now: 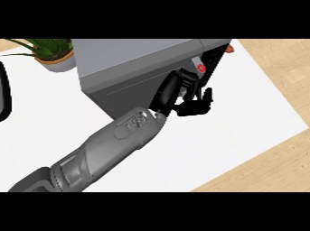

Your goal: Pick up the milk, place it into the microwave and close the microwave

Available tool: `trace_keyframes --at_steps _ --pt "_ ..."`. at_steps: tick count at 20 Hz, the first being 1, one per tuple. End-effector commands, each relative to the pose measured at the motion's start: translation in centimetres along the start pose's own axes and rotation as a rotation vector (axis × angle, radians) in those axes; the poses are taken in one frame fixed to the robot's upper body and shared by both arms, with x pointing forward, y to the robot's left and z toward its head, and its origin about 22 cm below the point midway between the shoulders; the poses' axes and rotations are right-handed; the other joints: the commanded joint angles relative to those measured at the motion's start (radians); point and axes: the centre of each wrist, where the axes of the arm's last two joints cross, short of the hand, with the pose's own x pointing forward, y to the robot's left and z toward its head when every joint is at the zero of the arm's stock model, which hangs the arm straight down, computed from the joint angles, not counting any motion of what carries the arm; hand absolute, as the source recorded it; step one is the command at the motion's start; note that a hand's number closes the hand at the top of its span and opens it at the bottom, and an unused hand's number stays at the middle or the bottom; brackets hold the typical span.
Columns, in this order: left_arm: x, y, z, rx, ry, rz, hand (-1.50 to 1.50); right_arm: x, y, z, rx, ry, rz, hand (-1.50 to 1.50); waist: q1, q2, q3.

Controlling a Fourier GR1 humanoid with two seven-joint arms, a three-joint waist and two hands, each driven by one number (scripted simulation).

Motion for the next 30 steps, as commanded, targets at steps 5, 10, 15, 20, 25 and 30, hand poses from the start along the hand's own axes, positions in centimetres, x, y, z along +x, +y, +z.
trace_keyframes --at_steps 5,10,15,20,25,30 --pt "2.4 -1.9 -1.8 -0.017 -0.062 0.004 1.5 1.2 -1.2 -0.9 0.021 0.008 0.039 -1.5 -0.038 0.017 0.002" --pt "2.4 -2.0 -1.8 0.001 -0.068 -0.003 1.5 1.8 -1.7 -1.4 0.034 0.01 0.054 -1.5 -0.041 0.014 0.003" --pt "2.6 -2.2 -1.7 0.025 -0.079 0.003 1.5 2.0 -2.1 -1.6 0.032 0.004 0.036 -1.5 -0.052 0.018 0.004" --pt "2.6 -2.3 -1.7 0.029 -0.074 -0.001 1.5 2.3 -2.4 -2.2 0.035 -0.005 0.029 -1.5 -0.044 0.019 0.004" --pt "2.2 -2.3 -1.5 0.05 -0.08 -0.006 1.5 2.8 -2.9 -2.3 0.041 -0.005 0.026 -1.5 -0.063 0.016 0.005" --pt "0.7 -0.3 -1.6 0.326 0.057 0.039 1.5 2.8 -3.5 -2.1 0.012 0.011 0.015 -1.5 -0.015 0.012 0.005"
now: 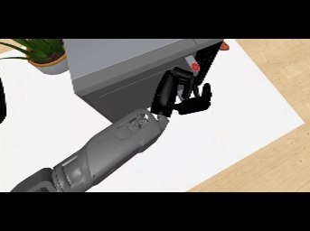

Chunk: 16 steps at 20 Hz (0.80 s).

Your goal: Pick up the milk, place it into the microwave and close the microwave

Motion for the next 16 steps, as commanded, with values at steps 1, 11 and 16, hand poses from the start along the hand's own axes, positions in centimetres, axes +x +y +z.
trace_keyframes --at_steps 1,11,16 --pt "0.5 0.1 -1.9 0.154 0.084 0.024 1.5 0.4 -0.5 -0.1 -0.015 -0.005 0.001 -1.5 0.026 0.008 0.0" --pt "-1.6 3.2 -2.4 0.163 0.125 -0.041 1.5 2.2 -1.4 0.3 -0.075 -0.028 0.043 -1.5 0.084 0.005 -0.003" --pt "-2.8 4.3 -2.1 0.124 0.16 -0.055 1.5 3.2 -1.6 0.2 -0.079 -0.037 0.065 -1.5 0.115 0.004 -0.004"
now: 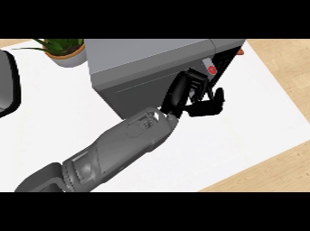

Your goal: Pick up the milk, place it into the microwave and close the microwave

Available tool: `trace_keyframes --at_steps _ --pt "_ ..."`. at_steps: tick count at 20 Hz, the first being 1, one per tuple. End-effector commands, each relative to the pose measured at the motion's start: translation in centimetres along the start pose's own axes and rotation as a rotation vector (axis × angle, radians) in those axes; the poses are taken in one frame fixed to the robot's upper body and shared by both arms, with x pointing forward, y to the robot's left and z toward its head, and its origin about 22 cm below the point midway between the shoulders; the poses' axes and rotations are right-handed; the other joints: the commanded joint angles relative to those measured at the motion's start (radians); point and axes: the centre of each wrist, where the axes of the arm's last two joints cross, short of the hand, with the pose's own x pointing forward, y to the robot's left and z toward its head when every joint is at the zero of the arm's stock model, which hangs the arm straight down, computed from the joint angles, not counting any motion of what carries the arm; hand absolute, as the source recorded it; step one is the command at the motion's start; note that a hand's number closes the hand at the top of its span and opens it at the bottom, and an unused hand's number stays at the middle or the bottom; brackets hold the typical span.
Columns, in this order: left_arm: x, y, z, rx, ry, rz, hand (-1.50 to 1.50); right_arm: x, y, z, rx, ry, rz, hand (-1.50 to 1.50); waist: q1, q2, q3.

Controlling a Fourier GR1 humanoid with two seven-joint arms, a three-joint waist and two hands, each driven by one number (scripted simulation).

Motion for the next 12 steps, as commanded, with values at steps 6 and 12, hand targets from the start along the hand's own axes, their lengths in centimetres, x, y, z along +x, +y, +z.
trace_keyframes --at_steps 6,12 --pt "-3.6 8.1 -0.7 0.258 0.123 -0.085 -1.5 1.3 -0.6 0.6 -0.045 0.005 0.026 -1.5 0.073 0.005 -0.003" --pt "-3.9 7.3 -0.6 0.214 0.118 -0.073 -1.5 2.0 0.0 0.6 -0.047 -0.015 0.012 -1.5 0.093 0.0 -0.003"
